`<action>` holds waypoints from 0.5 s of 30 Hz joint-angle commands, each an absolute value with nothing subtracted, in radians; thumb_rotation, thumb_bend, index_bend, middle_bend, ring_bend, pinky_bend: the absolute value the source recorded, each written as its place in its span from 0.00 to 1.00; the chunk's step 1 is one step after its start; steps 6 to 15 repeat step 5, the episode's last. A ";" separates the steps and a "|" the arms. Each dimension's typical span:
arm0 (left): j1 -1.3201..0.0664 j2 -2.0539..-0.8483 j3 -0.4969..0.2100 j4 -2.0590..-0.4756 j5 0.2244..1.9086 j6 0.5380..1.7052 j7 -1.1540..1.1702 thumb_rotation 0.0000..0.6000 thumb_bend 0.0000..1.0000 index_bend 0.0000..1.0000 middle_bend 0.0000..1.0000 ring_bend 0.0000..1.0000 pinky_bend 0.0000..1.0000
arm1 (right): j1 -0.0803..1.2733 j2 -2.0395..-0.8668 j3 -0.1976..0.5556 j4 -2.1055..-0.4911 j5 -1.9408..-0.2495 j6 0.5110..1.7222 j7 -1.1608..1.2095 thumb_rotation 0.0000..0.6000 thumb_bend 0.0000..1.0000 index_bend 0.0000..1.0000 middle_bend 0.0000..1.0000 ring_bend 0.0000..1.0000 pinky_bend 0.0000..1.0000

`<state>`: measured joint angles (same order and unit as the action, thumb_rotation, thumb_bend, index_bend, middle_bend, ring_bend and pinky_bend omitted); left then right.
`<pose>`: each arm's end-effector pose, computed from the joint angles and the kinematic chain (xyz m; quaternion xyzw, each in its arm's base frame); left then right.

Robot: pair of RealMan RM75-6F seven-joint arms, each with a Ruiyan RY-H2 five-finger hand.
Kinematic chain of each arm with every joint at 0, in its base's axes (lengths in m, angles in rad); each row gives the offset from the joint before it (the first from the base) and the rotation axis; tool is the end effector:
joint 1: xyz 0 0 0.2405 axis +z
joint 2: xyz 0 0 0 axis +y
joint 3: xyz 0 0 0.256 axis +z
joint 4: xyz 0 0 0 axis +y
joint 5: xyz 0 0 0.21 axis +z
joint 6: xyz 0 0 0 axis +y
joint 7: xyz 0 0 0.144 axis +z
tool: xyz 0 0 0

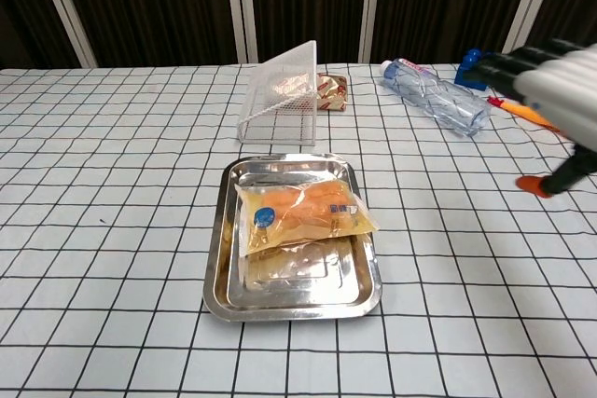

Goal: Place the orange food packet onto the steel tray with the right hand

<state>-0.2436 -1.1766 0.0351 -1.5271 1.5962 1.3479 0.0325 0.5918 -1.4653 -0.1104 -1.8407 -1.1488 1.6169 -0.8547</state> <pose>-0.2958 0.2093 0.1139 -0.7043 -0.3536 -0.3586 0.5003 -0.1733 -0.2455 0.0441 0.7074 -0.2451 0.3100 0.5860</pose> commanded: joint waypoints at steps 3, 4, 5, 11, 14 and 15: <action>-0.238 -1.196 0.043 -1.528 1.611 1.354 0.074 1.00 0.06 0.00 0.00 0.00 0.03 | 0.298 -1.301 -0.287 -1.488 -1.419 1.773 -0.253 1.00 0.30 0.00 0.00 0.00 0.00; -0.238 -1.198 0.045 -1.530 1.610 1.350 0.082 1.00 0.06 0.00 0.00 0.00 0.03 | 0.287 -1.298 -0.281 -1.479 -1.431 1.784 -0.245 1.00 0.30 0.00 0.00 0.00 0.00; -0.239 -1.199 0.046 -1.534 1.609 1.345 0.087 1.00 0.06 0.00 0.00 0.00 0.03 | 0.279 -1.296 -0.277 -1.475 -1.448 1.791 -0.238 1.00 0.30 0.00 0.00 0.00 0.00; -0.239 -1.199 0.046 -1.534 1.609 1.345 0.087 1.00 0.06 0.00 0.00 0.00 0.03 | 0.279 -1.296 -0.277 -1.475 -1.448 1.791 -0.238 1.00 0.30 0.00 0.00 0.00 0.00; -0.239 -1.199 0.046 -1.534 1.609 1.345 0.087 1.00 0.06 0.00 0.00 0.00 0.03 | 0.279 -1.296 -0.277 -1.475 -1.448 1.791 -0.238 1.00 0.30 0.00 0.00 0.00 0.00; -0.239 -1.199 0.046 -1.534 1.609 1.345 0.087 1.00 0.06 0.00 0.00 0.00 0.03 | 0.279 -1.296 -0.277 -1.475 -1.448 1.791 -0.238 1.00 0.30 0.00 0.00 0.00 0.00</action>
